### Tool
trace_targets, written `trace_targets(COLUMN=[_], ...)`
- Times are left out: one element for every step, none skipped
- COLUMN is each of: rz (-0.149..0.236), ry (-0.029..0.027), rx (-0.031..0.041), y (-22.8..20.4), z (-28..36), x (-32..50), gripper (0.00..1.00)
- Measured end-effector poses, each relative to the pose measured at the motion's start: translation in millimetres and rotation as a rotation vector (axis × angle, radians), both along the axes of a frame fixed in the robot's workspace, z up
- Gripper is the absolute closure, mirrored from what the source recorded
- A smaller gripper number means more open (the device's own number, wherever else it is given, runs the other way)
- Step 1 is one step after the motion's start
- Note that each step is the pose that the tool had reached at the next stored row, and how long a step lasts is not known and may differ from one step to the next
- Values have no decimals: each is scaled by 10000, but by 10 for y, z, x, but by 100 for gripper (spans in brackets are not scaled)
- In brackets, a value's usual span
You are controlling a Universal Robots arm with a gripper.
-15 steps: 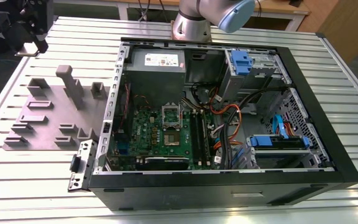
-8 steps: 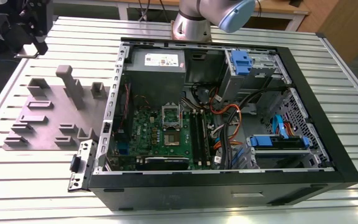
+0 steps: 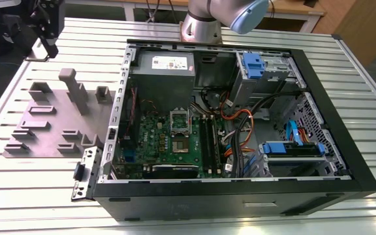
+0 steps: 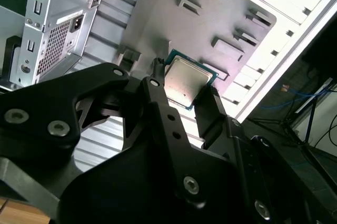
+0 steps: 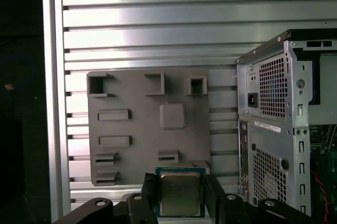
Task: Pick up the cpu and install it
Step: 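Pick up the cpu and move it towards the insertion slot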
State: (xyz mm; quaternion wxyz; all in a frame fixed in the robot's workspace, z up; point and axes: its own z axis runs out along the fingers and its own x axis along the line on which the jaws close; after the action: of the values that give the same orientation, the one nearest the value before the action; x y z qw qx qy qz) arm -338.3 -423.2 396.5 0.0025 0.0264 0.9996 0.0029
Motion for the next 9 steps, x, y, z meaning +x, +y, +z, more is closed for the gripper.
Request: trace_targets(rz=[0,0,0,0,0,1,0,0,0], ry=[0,-1,0,0,0,-1,-1,0,0], rx=[0,1,1,0,0,1,1,0,0], y=[0,0,0,0,0,0,0,0,0], z=[-1,-1,-1,-1,-2,-2,-2,-2,-2], x=[16,27,40,52,63,71,80,89,100], gripper=[53,53,53,53,53,53,53,53,53])
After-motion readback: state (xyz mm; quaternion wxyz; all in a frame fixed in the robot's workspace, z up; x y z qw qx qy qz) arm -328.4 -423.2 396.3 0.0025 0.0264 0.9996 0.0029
